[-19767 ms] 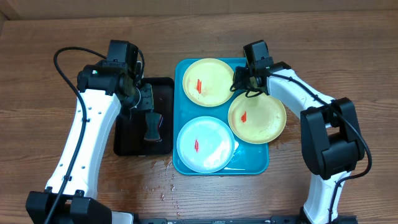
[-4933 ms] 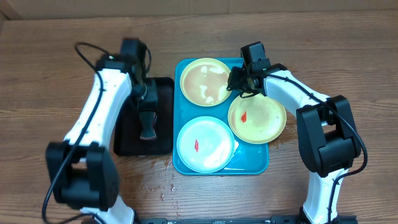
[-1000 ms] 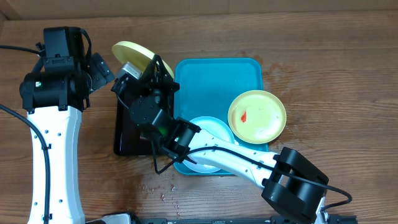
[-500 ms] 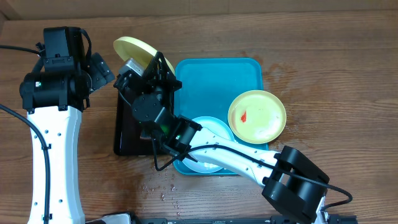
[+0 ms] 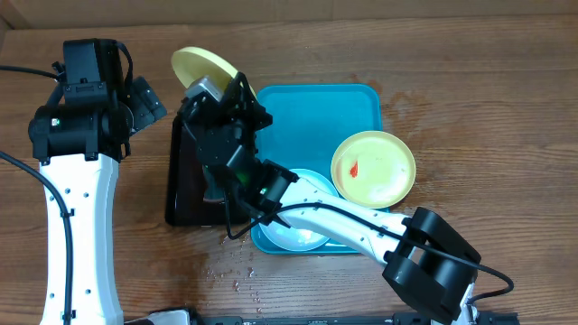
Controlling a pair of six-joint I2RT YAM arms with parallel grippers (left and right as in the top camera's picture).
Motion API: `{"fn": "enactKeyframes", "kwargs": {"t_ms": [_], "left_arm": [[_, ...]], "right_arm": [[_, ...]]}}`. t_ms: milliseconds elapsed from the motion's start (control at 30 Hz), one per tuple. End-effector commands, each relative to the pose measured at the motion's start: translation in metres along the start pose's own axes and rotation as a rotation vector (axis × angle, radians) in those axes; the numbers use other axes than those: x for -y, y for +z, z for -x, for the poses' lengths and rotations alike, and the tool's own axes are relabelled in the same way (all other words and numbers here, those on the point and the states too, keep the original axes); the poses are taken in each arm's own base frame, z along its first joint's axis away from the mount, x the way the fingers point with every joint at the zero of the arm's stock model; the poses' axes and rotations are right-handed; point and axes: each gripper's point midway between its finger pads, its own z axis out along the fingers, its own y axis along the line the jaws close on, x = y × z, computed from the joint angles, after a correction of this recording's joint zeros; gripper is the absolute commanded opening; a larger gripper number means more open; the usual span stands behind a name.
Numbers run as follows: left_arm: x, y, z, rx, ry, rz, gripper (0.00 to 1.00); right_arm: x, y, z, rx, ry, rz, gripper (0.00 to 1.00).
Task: Clean dirty plates on tray and stack at the side
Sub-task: 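Lift the top yellow plate by its rim with the right gripper, then carry the yellow plate right and set it on the table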
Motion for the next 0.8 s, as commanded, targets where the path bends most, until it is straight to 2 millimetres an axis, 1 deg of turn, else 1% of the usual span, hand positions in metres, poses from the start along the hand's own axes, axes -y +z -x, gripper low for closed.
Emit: {"fn": "enactKeyframes", "kwargs": {"t_ms": [0,33,100,167,300,367,400,467,533,600,767], "left_arm": [[0.001,-0.001,0.001,0.001,-0.022,-0.004,1.00],[0.001,-0.001,0.001,0.001,-0.022,-0.004,1.00],[0.001,-0.001,0.001,0.001,-0.022,-0.004,1.00],[0.001,-0.001,0.001,0.001,-0.022,-0.004,1.00],[0.001,-0.001,0.001,0.001,-0.022,-0.004,1.00],[0.001,-0.001,0.001,0.001,-0.022,-0.004,1.00],[0.001,-0.001,0.001,0.001,-0.022,-0.004,1.00],[0.001,-0.001,0.001,0.001,-0.022,-0.004,1.00],[0.001,-0.001,0.001,0.001,-0.022,-0.004,1.00],[0.001,-0.001,0.001,0.001,-0.022,-0.004,1.00],[0.001,-0.001,0.001,0.001,-0.022,-0.004,1.00]], "right_arm": [[0.024,-0.004,0.017,0.015,0.083,-0.050,0.04],[0.027,-0.003,0.016,0.014,0.190,-0.062,0.04],[0.021,-0.003,0.011,0.001,0.209,-0.039,0.04],[0.012,0.000,0.001,-0.027,0.241,-0.002,0.04],[-0.010,0.012,-0.031,-0.128,0.357,0.122,0.04],[-0.018,0.019,-0.048,-0.192,0.443,0.189,0.04],[-0.025,0.027,-0.061,-0.248,0.520,0.258,0.04],[-0.029,0.034,-0.072,-0.300,0.589,0.319,0.04],[-0.027,0.043,-0.085,-0.360,0.658,0.360,0.04],[-0.019,0.050,-0.095,-0.411,0.728,0.380,0.04],[0.018,0.074,-0.113,-0.487,0.870,0.458,0.04]]}}
